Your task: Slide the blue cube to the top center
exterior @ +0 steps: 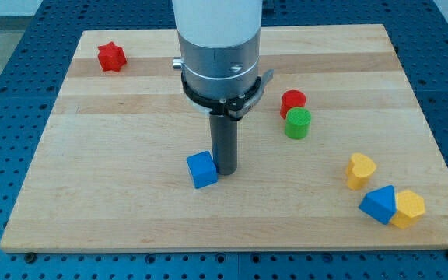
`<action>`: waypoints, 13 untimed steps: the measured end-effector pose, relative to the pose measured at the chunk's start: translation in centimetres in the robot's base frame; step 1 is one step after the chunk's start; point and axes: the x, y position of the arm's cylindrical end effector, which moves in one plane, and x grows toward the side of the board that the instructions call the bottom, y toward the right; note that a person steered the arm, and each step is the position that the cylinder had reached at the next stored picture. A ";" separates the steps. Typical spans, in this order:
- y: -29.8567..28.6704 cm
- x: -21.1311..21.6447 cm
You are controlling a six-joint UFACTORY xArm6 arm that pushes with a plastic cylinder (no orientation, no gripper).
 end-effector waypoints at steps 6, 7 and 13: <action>-7.9 1.3; -7.1 -3.3; -10.4 -9.5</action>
